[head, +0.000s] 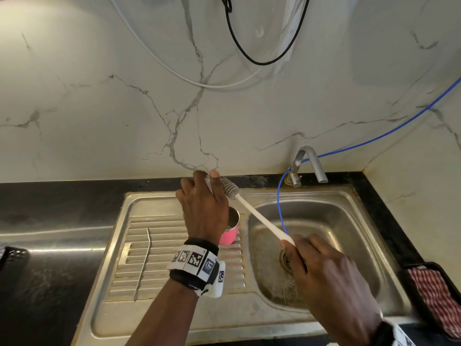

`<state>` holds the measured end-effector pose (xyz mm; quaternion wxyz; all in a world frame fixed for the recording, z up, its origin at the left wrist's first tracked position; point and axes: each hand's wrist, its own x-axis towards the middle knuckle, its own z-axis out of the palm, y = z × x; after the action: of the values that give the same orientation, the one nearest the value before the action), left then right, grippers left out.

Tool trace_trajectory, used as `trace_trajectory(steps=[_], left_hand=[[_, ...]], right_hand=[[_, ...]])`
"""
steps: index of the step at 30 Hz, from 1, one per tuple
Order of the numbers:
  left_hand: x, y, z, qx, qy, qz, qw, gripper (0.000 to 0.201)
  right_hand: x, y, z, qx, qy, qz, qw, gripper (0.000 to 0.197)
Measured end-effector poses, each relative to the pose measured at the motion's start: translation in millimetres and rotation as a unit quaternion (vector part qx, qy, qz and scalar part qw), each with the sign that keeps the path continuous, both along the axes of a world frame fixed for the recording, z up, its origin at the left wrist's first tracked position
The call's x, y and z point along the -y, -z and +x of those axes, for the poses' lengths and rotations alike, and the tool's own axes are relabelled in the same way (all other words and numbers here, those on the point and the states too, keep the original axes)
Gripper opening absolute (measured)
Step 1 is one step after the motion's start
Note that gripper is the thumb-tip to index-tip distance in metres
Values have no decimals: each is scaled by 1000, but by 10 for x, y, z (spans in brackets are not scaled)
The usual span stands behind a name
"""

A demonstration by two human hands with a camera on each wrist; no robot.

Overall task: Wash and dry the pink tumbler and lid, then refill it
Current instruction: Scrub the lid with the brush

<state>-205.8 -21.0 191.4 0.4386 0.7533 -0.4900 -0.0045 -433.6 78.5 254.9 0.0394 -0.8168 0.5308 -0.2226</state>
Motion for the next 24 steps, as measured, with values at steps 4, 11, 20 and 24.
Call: trace_trajectory(steps=[4,11,20,24], left_hand=[[-85,-90,-83,-47,23,39,998,49],[-324,-323,-97,-362,148,38,920,38],[-477,-635,77,-653,210,1,727,39],[-420,-700,240,-665,125,-36,736,37]], right_hand=[[79,2,0,-6,7,-13,1000,26],[268,97,-199,55,-21,7,998,27],[361,64,-282,151,-70,-34,985,21],[212,135,-326,161,-65,-7,985,16]])
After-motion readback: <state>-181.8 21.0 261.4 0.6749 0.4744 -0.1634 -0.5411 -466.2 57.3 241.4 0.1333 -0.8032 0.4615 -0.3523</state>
